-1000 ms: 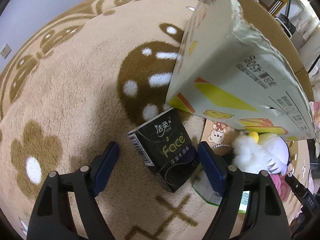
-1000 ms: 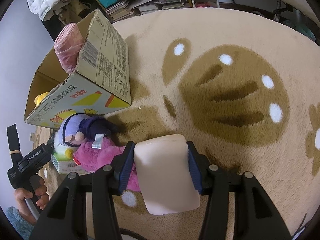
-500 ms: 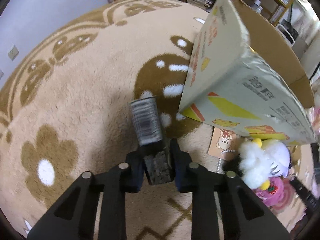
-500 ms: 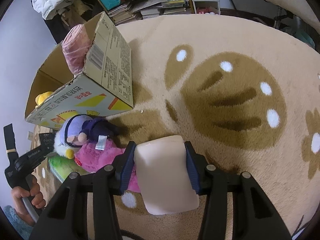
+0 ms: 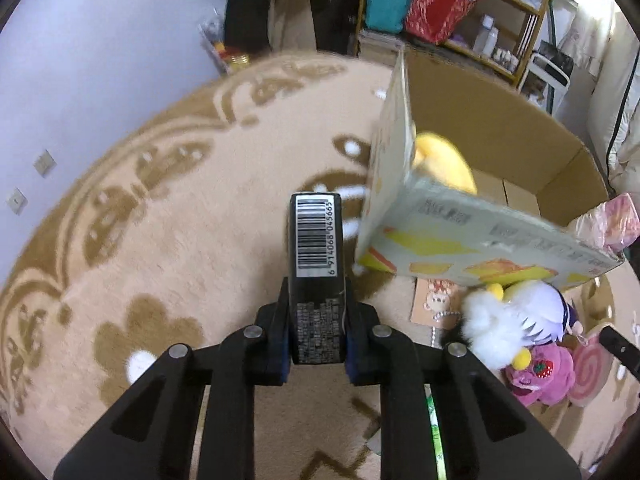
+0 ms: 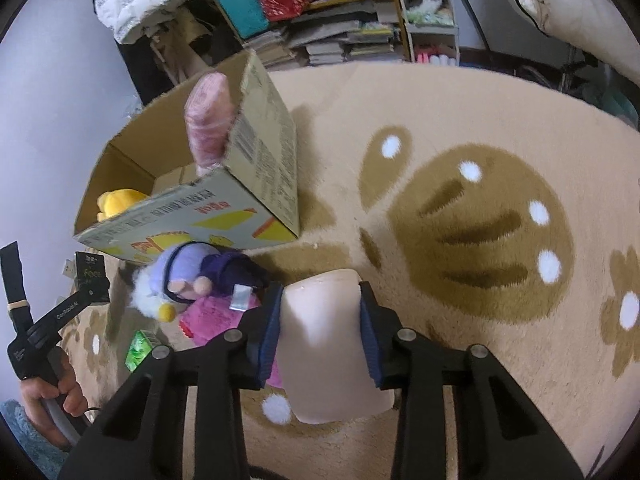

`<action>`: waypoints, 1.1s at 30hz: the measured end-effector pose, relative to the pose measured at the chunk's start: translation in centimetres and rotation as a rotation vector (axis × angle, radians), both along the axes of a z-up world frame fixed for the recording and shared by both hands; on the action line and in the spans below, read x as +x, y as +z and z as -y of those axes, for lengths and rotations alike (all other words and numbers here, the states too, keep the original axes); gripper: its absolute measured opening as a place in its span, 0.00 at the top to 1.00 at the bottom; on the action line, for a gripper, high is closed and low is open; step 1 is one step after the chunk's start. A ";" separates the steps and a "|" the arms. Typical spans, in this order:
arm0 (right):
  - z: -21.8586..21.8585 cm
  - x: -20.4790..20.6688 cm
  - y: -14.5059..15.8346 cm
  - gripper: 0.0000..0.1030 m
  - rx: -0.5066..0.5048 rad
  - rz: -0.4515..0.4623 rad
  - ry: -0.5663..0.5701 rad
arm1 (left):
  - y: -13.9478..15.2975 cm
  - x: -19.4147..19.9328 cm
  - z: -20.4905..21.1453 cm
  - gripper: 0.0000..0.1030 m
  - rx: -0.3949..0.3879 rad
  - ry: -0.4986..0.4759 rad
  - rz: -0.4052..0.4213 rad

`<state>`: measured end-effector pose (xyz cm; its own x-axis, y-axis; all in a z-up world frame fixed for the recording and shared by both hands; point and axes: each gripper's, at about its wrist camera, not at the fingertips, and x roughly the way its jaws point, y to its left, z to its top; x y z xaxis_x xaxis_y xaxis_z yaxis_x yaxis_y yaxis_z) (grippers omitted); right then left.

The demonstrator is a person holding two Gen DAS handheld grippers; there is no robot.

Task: Organize soft objects
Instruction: 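Carry the tissue pack with the left tool while the right tool carries the swirl cushion over the box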

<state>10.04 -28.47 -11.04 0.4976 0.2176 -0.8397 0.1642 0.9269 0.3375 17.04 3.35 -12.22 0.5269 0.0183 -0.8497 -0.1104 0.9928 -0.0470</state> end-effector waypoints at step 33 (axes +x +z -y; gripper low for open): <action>-5.3 3.7 12.2 0.67 0.108 0.327 0.110 | 13.1 0.3 3.9 0.82 0.138 -0.166 0.346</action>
<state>13.74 -23.13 1.15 0.7047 0.3637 -0.6092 -0.0673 0.8890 0.4529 17.35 -0.54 0.85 0.7867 0.0108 -0.6172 0.0505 0.9954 0.0818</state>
